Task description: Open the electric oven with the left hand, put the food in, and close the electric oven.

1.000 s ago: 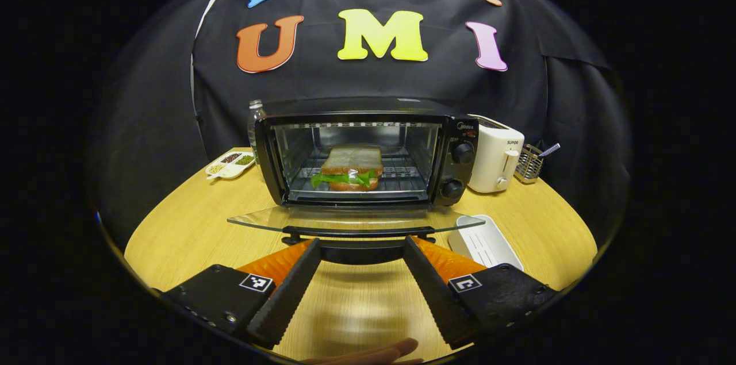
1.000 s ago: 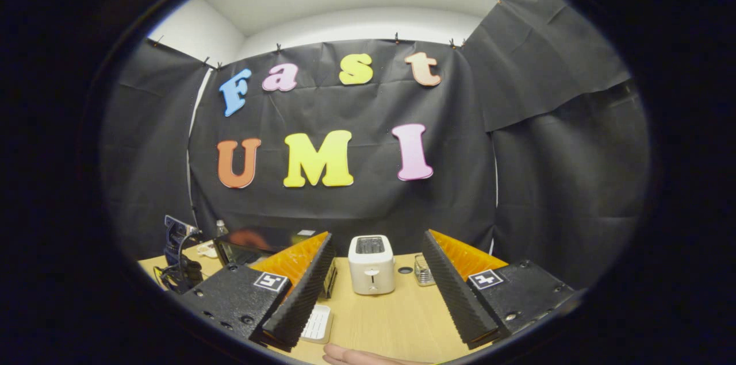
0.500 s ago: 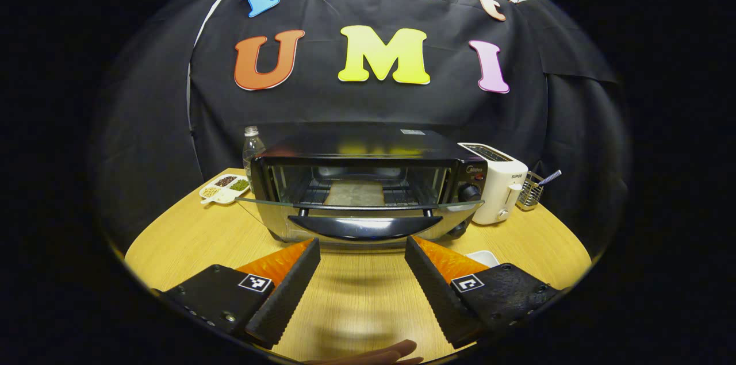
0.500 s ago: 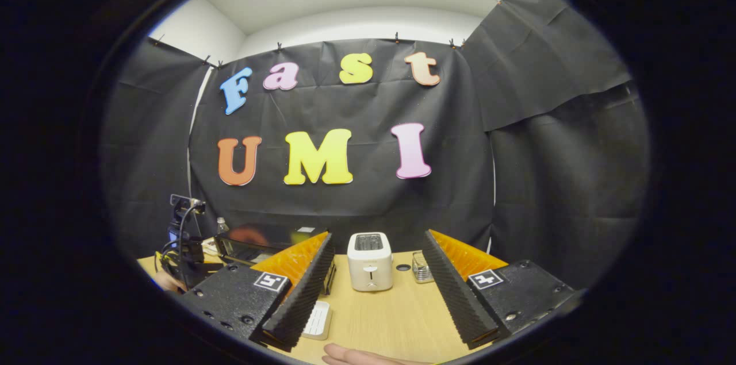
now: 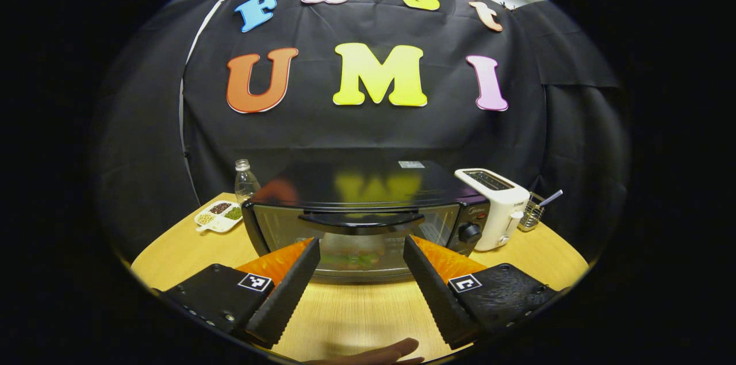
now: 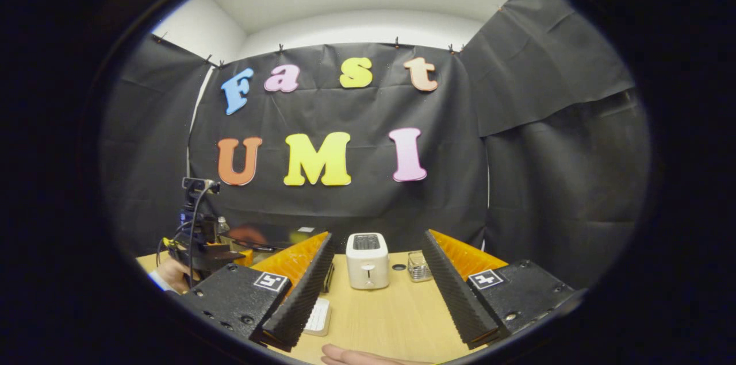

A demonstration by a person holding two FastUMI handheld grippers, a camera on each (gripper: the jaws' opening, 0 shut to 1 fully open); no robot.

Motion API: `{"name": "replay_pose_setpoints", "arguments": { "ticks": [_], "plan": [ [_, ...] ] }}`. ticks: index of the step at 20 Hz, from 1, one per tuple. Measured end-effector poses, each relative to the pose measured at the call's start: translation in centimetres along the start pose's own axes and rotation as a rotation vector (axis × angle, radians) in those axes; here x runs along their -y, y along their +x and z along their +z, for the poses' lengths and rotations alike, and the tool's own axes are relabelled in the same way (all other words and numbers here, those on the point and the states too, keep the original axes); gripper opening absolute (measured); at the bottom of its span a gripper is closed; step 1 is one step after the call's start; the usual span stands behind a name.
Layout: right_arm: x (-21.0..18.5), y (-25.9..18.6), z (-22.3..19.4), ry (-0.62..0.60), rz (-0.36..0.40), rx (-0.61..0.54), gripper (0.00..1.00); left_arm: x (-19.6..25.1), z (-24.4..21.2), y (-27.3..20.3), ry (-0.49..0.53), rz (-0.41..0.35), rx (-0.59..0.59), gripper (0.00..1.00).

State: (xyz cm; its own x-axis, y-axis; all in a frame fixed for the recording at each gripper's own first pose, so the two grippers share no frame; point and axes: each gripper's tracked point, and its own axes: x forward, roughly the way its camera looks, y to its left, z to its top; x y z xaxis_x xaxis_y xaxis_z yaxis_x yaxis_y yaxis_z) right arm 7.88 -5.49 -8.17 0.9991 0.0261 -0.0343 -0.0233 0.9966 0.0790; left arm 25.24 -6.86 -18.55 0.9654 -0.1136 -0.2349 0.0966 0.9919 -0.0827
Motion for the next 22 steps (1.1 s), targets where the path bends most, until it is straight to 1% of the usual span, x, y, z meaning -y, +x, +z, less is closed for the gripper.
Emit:
{"name": "replay_pose_setpoints", "arguments": {
  "ticks": [3,5,6,8,10,12,14,15,18,19,22],
  "plan": [
    [-0.2,-0.9,0.0,-0.002,-0.005,-0.002,0.87,0.3,2.1,-3.6,-0.002,-0.009,0.060,0.96],
    [-0.6,-1.5,0.3,-0.003,-0.002,0.002,0.87,-0.3,3.6,-6.3,0.012,0.011,0.104,0.96],
    [-0.7,-1.9,0.6,-0.007,-0.003,0.007,0.99,-0.3,4.1,-7.5,0.015,0.017,0.121,0.96],
    [-0.8,-2.9,0.8,-0.020,-0.007,0.022,0.99,-0.4,4.9,-10.0,0.018,0.015,0.138,0.96],
    [-0.9,-3.8,1.0,-0.029,-0.013,0.038,0.99,-0.8,5.9,-12.6,0.039,0.036,0.161,0.96],
    [-0.3,-4.7,1.0,-0.042,-0.045,0.053,0.99,-0.8,6.9,-15.2,0.063,0.052,0.198,0.96],
    [-0.2,-5.4,0.9,-0.043,-0.069,0.075,0.99,0.0,7.6,-17.8,0.065,0.037,0.233,0.96],
    [-0.5,-5.7,0.9,-0.033,-0.065,0.077,0.99,0.4,7.5,-19.0,0.066,0.025,0.236,0.95],
    [-1.3,-6.1,0.2,-0.003,-0.034,0.058,0.99,0.5,7.4,-22.5,0.058,0.039,0.264,0.96],
    [-1.4,-6.4,0.1,0.005,-0.027,0.056,0.87,0.6,7.3,-23.4,0.046,0.035,0.274,0.97],
    [-1.3,-7.1,-0.7,0.014,-0.021,0.045,0.87,1.0,6.0,-25.5,0.020,0.020,0.269,0.97]
  ]
}}
